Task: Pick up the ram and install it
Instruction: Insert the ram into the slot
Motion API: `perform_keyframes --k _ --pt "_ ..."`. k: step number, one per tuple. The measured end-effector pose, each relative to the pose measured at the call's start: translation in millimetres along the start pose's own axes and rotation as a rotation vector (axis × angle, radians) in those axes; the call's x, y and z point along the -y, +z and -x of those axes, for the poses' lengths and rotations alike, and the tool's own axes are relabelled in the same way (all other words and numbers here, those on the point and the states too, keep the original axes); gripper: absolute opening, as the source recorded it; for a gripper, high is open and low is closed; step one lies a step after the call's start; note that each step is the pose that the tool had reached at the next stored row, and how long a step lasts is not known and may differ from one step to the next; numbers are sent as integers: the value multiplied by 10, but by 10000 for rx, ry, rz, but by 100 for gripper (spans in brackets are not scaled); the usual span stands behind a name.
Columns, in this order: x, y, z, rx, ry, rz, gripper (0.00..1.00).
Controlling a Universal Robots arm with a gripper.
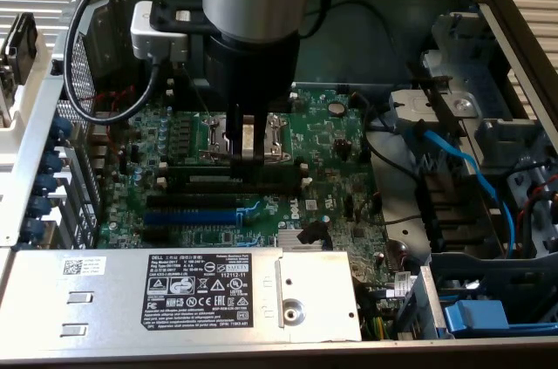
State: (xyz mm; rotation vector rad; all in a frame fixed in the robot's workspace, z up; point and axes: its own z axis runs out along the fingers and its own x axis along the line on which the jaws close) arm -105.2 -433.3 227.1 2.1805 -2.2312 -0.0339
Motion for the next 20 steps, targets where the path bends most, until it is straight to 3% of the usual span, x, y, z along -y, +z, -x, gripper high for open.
perform_keyframes --k 10,12,13,20 --pt "0 1 0 2 0 -2 12" --pt "0 1 0 2 -1 -2 14" --pt "0 1 0 2 0 -1 21" --pt "0 1 0 2 -1 -1 21"
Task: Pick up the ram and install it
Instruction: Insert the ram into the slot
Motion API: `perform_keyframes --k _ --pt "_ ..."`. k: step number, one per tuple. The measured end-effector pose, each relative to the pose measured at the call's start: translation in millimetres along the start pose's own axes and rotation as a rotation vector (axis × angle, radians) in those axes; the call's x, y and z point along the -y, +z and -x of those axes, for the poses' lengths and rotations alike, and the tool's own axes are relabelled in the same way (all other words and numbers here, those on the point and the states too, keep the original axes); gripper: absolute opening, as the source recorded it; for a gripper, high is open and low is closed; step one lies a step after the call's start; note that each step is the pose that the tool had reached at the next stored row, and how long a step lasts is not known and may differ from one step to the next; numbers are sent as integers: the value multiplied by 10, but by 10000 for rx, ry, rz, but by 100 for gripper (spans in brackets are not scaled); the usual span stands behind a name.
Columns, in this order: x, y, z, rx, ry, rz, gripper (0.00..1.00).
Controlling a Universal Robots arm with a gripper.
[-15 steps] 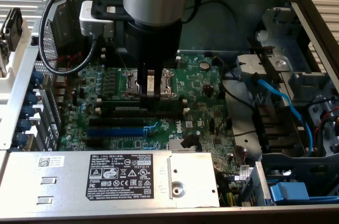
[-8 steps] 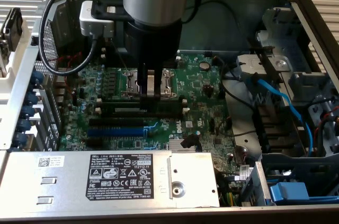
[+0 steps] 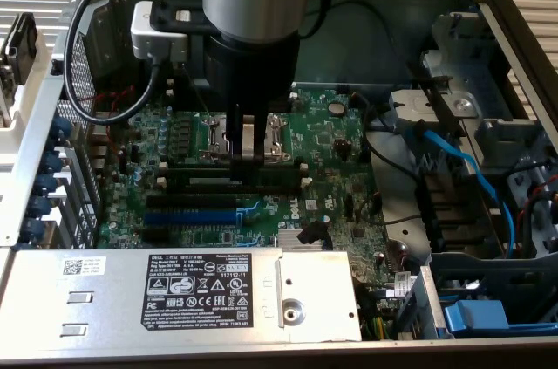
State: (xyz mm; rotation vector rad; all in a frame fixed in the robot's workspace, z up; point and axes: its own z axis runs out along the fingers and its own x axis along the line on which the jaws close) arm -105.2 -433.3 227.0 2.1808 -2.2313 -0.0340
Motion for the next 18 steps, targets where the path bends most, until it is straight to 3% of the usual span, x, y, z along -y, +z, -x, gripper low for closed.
perform_keyframes --k 18 --pt "-2 -65 0 -3 1 2 21"
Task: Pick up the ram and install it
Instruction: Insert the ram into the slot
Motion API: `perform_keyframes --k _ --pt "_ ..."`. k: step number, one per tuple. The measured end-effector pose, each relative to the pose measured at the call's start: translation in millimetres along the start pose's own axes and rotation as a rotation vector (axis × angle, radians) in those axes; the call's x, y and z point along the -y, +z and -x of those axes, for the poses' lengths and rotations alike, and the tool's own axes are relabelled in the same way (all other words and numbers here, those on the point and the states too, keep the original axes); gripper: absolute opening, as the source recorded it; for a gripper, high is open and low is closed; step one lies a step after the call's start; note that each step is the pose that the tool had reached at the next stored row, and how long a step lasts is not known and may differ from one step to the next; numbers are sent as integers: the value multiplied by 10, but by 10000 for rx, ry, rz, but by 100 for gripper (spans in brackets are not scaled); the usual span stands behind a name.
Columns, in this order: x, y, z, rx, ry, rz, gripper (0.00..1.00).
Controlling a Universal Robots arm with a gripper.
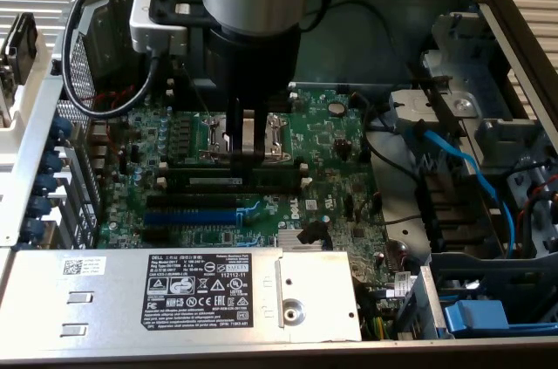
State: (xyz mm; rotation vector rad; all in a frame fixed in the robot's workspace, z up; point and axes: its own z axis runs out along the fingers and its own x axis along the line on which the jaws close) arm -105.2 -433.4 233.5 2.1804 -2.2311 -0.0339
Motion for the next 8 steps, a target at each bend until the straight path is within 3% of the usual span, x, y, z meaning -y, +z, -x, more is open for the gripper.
perform_keyframes --k 8 --pt "-1 -44 0 2 -1 -2 21"
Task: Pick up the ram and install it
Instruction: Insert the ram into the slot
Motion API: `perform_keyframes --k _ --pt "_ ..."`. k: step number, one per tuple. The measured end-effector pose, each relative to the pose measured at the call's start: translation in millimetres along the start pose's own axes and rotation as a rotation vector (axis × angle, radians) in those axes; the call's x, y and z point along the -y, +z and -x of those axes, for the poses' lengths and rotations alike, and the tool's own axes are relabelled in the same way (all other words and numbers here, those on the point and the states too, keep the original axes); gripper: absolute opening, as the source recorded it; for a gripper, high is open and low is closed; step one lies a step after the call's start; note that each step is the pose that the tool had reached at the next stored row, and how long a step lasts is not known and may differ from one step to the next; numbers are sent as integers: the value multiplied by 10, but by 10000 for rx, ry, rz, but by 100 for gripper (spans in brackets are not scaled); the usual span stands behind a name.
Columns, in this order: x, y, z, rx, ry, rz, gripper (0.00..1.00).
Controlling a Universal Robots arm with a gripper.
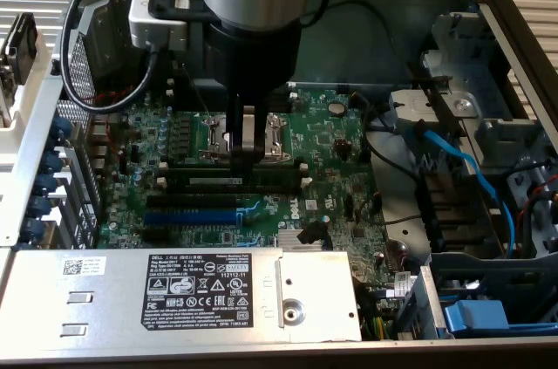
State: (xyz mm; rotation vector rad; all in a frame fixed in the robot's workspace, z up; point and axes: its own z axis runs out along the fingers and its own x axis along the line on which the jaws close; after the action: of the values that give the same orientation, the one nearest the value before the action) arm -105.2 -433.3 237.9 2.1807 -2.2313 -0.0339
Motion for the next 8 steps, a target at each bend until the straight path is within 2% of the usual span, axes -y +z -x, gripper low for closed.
perform_keyframes --k 8 --pt "-2 -62 0 1 0 0 21"
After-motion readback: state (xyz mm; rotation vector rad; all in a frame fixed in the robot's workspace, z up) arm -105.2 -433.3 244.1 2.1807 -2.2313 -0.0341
